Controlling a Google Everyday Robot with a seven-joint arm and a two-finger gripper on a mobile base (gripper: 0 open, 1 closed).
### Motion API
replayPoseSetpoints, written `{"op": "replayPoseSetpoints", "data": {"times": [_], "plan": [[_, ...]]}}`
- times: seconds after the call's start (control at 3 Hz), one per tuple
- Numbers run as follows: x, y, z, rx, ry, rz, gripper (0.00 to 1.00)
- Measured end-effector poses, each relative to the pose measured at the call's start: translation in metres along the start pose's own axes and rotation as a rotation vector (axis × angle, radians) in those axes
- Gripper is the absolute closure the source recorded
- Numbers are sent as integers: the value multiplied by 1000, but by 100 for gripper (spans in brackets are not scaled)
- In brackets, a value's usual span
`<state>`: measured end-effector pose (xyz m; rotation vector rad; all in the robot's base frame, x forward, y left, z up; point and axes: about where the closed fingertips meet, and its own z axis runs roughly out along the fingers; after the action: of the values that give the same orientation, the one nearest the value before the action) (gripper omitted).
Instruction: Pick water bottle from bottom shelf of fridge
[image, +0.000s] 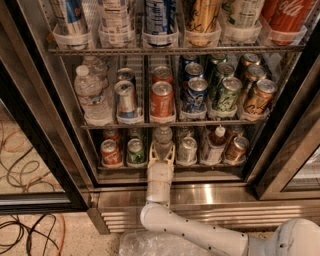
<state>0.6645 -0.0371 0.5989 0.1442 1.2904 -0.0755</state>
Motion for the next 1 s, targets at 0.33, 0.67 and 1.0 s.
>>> {"op": "replayPoseSetpoints", "data": {"times": [0.33,0.67,1.0], "plan": [[2,-1,0,9,-8,3,100],[-2,-1,2,9,-8,3,100],[-1,-1,1,12,-19,5,100]]}}
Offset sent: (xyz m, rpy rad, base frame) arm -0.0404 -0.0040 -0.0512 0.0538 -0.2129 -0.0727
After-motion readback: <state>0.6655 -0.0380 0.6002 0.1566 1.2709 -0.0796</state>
